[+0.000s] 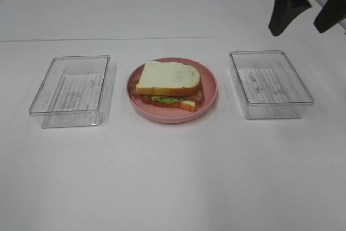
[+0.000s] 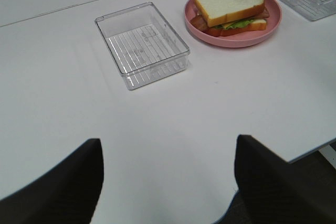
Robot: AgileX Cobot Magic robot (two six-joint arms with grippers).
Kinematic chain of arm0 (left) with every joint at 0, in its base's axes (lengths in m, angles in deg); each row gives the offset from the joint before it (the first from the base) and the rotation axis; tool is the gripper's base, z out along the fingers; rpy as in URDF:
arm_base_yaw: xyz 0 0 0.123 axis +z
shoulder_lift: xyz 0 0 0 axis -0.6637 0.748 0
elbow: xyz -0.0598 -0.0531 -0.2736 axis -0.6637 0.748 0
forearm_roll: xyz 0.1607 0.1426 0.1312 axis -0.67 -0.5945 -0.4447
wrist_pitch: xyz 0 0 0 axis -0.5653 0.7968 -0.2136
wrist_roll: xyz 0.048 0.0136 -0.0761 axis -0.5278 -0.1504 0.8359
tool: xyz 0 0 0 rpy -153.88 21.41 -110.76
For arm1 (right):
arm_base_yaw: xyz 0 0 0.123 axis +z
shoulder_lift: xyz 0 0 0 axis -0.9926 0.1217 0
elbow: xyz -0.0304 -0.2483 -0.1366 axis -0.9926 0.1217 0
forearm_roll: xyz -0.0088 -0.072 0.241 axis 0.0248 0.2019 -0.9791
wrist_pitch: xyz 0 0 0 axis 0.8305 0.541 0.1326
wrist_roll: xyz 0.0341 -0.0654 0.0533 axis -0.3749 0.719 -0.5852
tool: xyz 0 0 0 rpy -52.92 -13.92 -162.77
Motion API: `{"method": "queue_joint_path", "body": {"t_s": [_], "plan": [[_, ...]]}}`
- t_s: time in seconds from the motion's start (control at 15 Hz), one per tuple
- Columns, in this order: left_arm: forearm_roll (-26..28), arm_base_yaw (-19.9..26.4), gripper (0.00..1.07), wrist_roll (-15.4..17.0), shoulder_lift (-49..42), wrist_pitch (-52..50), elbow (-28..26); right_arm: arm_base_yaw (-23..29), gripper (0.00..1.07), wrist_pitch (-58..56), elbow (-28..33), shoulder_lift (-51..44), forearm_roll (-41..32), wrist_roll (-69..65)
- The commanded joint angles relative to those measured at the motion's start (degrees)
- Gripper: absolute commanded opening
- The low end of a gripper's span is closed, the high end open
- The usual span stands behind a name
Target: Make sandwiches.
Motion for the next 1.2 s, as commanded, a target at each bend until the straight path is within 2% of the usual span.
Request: {"method": "queue_joint_path", "body": {"t_s": [0.07, 0.13, 0.53, 0.6, 0.73, 0.8, 0.87, 1.2], "plan": [[-0.06, 0.00, 0.68, 0.40, -1.15, -0.57, 0.29, 0.00, 0.76, -0.46, 6.82, -9.00, 0.86, -0.69], [-0.06, 0.00, 0.68, 0.40, -1.15, -0.57, 0.29, 0.00, 0.76, -0.29, 8.42, -10.83, 0.86, -0.69], [-0.06, 0.00, 0.68, 0.34, -1.15, -0.57, 0.29, 0.00, 0.76, -0.34, 34.03, -38.27, 2.98, -0.52], [0.40, 0.00, 0.68, -0.11, -1.15, -0.57, 0.29, 0.00, 0.76, 0.06, 40.74, -45.21, 2.98, -0.46], [0.40, 0.00, 0.68, -0.11, -1.15, -0.57, 0.29, 0.00, 0.76, 1.38, 47.90, -55.18, 2.98, 1.20], [0.40, 0.00, 0.68, -0.11, -1.15, -0.57, 0.29, 0.00, 0.76, 1.72, 49.62, -57.81, 2.98, 1.95], [0.40, 0.00, 0.68, -0.11, -1.15, -0.57, 0.29, 0.00, 0.76, 4.41, 51.68, -65.09, 2.69, 2.98], [0.40, 0.00, 0.68, -0.23, -1.15, -0.57, 0.29, 0.00, 0.76, 6.02, 53.11, -81.25, 4.01, 6.99]]}}
